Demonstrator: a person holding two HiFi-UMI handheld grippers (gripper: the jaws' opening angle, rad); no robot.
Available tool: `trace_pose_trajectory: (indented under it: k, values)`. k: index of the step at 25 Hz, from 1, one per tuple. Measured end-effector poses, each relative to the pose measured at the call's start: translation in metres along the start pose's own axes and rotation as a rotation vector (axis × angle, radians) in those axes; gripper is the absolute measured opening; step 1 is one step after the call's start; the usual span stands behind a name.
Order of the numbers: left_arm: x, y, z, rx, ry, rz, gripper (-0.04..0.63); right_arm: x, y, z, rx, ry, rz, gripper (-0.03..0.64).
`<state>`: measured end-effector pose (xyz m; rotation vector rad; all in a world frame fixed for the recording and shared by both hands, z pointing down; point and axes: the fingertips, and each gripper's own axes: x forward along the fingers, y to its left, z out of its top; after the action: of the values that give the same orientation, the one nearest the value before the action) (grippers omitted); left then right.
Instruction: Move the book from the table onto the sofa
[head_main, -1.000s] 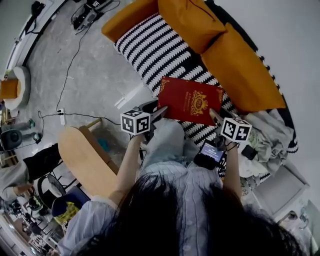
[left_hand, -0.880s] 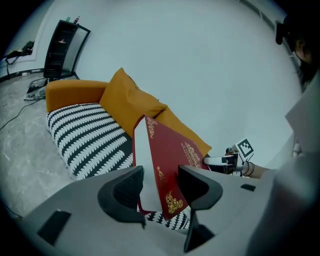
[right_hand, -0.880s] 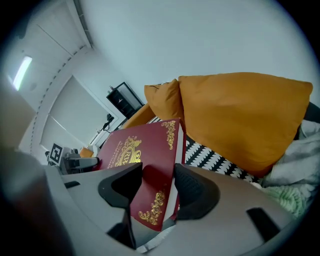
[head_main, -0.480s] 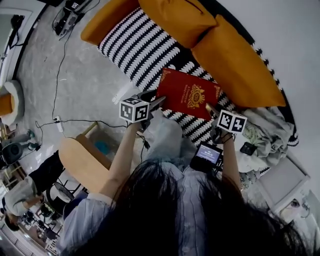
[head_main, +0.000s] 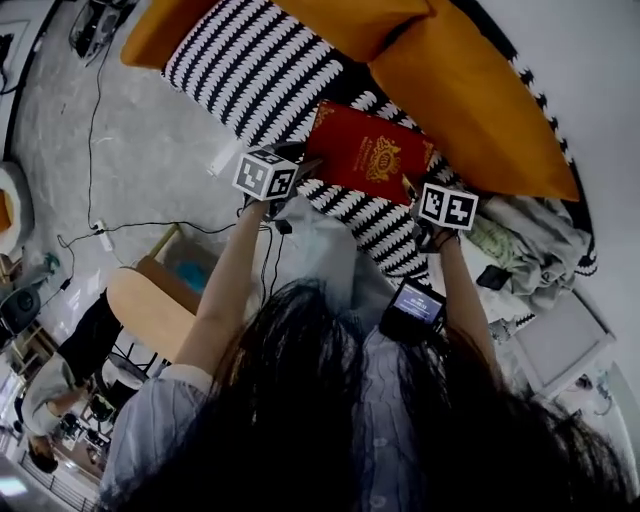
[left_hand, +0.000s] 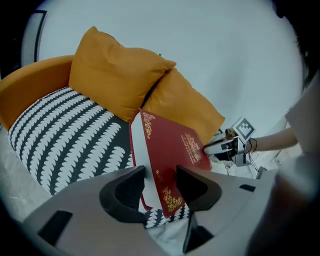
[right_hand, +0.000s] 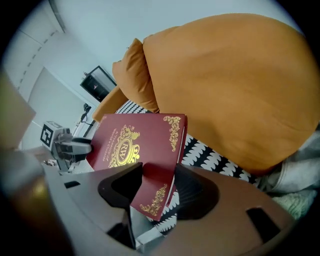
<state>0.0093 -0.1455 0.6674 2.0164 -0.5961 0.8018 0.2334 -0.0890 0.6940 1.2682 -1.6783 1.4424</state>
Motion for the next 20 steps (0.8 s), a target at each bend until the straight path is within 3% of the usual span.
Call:
trace_pose_trajectory:
  k: [3,12,18,20]
  values:
    - [0.014,0.009,0.002,0.057,0.062,0.001,0.202,0.015,-0.01,0.006,-0.021,0.032,-0.024,0.215]
    - [0.034,0.035,0.001,0.059,0.121,-0.005,0.155,0.04,-0.018,0.003,0.054,0.048,-0.09,0.215]
    - [0.046,0.036,0.002,0.046,0.097,0.001,0.156,0.036,-0.042,0.004,0.037,-0.039,-0.232,0.215]
    - [0.048,0.036,-0.001,0.012,0.09,0.003,0.156,0.037,-0.045,0.0,0.066,-0.034,-0.231,0.215]
